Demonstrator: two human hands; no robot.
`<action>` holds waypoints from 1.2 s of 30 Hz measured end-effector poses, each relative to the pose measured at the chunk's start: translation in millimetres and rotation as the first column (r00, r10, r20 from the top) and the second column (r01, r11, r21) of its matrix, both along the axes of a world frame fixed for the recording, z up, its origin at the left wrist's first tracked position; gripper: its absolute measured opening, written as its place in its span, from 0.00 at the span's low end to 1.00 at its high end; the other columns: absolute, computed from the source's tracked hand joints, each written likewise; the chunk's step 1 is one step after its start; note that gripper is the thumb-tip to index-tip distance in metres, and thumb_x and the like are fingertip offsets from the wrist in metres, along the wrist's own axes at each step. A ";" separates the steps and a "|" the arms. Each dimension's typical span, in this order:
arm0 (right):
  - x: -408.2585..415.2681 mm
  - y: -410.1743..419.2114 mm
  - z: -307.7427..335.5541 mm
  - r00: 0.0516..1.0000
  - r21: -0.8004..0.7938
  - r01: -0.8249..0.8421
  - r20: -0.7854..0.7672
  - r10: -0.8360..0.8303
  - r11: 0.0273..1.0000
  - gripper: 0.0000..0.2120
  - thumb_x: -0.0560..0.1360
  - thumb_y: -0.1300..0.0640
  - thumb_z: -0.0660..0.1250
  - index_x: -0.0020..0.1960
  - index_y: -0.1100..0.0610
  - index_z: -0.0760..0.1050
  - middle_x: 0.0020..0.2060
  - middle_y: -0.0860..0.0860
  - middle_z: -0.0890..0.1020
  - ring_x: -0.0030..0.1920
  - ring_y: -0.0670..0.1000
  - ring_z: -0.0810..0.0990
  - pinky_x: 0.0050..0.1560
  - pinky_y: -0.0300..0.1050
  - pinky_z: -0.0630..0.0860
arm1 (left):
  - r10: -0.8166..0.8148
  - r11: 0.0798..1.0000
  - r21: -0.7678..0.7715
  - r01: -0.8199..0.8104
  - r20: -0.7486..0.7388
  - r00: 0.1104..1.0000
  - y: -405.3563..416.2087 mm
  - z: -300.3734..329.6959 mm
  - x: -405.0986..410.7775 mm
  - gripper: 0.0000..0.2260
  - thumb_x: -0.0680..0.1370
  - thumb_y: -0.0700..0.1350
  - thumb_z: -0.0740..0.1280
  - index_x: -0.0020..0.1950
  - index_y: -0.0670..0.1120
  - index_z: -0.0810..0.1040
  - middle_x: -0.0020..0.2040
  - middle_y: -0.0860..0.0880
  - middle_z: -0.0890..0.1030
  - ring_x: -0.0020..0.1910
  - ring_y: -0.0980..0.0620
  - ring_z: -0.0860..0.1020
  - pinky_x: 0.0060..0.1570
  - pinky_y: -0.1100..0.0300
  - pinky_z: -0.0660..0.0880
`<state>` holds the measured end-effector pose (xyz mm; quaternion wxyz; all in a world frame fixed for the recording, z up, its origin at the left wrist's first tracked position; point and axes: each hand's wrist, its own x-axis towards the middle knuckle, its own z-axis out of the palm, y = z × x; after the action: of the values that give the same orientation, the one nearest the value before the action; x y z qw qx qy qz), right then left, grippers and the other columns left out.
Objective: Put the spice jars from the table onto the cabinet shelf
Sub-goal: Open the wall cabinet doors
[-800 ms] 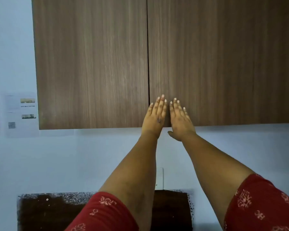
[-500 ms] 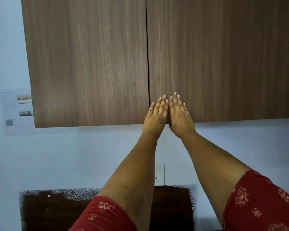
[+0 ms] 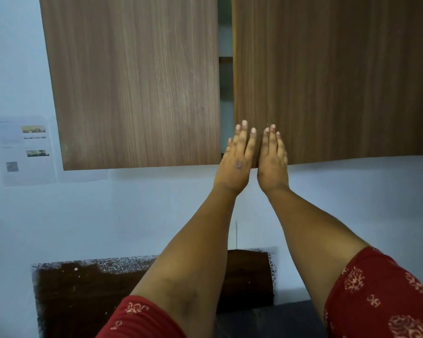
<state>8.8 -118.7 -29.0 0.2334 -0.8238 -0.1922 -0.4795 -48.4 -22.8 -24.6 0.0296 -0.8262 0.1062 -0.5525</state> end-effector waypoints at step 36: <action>-156.4 -295.5 -16.5 0.979 0.472 -0.163 -0.035 0.202 0.867 0.25 0.75 0.41 0.61 0.66 0.55 0.68 0.55 0.54 0.79 0.51 0.51 0.79 0.49 0.46 0.81 | -0.558 0.733 -0.453 0.507 0.026 0.830 -304.2 4.8 -95.1 0.20 0.80 0.55 0.59 0.68 0.47 0.71 0.43 0.48 0.83 0.43 0.51 0.80 0.44 0.57 0.78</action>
<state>-147.6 -414.2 -45.5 0.4765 -0.7407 -0.1385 -0.4528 -143.5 -327.0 -19.9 -0.3240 -0.7749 0.2118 -0.4997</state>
